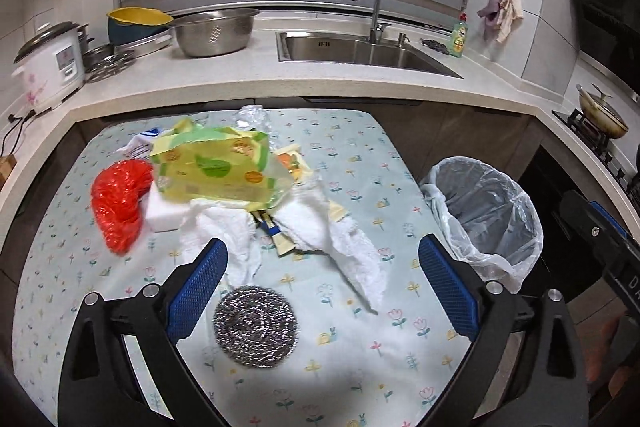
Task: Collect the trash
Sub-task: 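Grasp the steel wool scrubber with the left tool while the right tool grasps a white tissue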
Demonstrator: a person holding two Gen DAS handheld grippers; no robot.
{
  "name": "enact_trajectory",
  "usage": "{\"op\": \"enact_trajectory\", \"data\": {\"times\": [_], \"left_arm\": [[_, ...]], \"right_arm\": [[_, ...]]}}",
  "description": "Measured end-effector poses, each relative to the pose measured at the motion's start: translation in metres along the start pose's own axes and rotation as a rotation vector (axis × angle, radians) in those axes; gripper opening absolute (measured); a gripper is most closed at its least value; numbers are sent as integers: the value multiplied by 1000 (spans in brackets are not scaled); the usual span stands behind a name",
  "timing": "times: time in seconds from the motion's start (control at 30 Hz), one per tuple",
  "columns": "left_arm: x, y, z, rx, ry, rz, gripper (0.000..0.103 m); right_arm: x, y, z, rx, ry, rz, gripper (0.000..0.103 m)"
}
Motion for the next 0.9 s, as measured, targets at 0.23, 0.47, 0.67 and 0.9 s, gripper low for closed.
{"op": "enact_trajectory", "data": {"times": [0.23,0.47,0.67,0.9], "left_arm": [[35,15,-16,-1,38,36,94],[58,10,-41,43,72,57,95],[68,-5,-65,103,107,56,95],[62,-28,-85,162,115,39,95]], "right_arm": [[34,-1,-20,38,28,29,75],[55,-10,-42,80,40,45,75],[66,-24,-54,112,49,53,75],[71,-40,-65,143,51,57,75]]}}
Point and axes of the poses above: each gripper's, at about its wrist camera, not at the fingertips, and y roughly against the way its jaws point, x to its left, z to its top, the point moved 6 cm from there along -y, roughly the way its jaws point, and after that the axes turned 11 degrees about -y, right-handed, at the moved point
